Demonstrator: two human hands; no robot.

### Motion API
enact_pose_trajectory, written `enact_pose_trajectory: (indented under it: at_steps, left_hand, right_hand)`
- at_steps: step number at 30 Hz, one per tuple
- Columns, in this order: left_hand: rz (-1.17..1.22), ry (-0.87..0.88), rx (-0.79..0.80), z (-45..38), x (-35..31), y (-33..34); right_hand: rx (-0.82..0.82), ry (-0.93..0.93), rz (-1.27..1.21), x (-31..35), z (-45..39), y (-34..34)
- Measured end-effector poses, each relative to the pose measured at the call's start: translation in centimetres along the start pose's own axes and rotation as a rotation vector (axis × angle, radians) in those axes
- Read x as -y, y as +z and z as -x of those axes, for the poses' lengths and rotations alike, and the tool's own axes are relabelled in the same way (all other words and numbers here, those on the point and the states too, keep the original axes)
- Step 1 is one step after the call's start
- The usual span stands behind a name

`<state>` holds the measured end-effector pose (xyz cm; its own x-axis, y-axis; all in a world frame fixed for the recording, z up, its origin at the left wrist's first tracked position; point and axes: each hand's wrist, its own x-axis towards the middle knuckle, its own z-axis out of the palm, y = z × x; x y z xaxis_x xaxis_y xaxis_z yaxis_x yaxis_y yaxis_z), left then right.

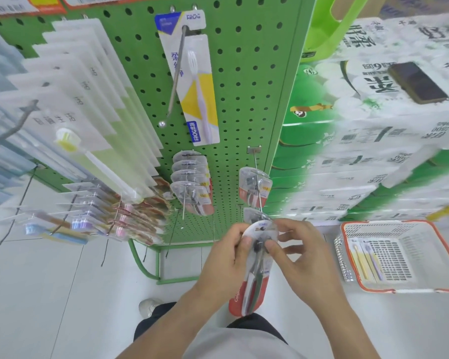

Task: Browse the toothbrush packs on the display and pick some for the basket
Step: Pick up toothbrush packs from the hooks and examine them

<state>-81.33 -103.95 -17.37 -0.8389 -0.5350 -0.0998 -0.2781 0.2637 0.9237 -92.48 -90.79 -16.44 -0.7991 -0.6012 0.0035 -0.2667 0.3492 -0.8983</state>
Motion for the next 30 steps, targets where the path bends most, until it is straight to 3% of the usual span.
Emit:
enact_pose_trajectory:
  at_steps: [8, 14, 18, 21, 27, 30]
  left_hand:
    - [0.056, -0.101, -0.079, -1.3, 0.6, 0.6]
    - [-0.206, -0.064, -0.162, -2.3, 0.9, 0.7]
    - [-0.251, -0.052, -0.186, -2.6, 0.5, 0.8]
    - [-0.286, -0.041, -0.21, -2.9, 0.6, 0.9]
    - [-0.323, -0.055, -0.227, -3.8, 0.8, 0.6]
    - [-0.334, -0.044, -0.246, -4.0, 0.8, 0.6]
  right_hand:
    - [0.04, -0.004, 0.033, -0.9, -1.0, -0.2]
    - [-0.077, 0.016, 0.003, -0.4, -3.2, -1.0]
    - [-0.12, 0.06, -0.011, -0.4, -7.1, -1.6]
    - [-0.053, 0.054, 0.029, -0.7, -10.2, -1.1]
    - [0.251, 0.06, 0.179, -2.1, -14.0, 0.0]
    - [0.267, 0.06, 0.152, -2.4, -14.5, 0.5]
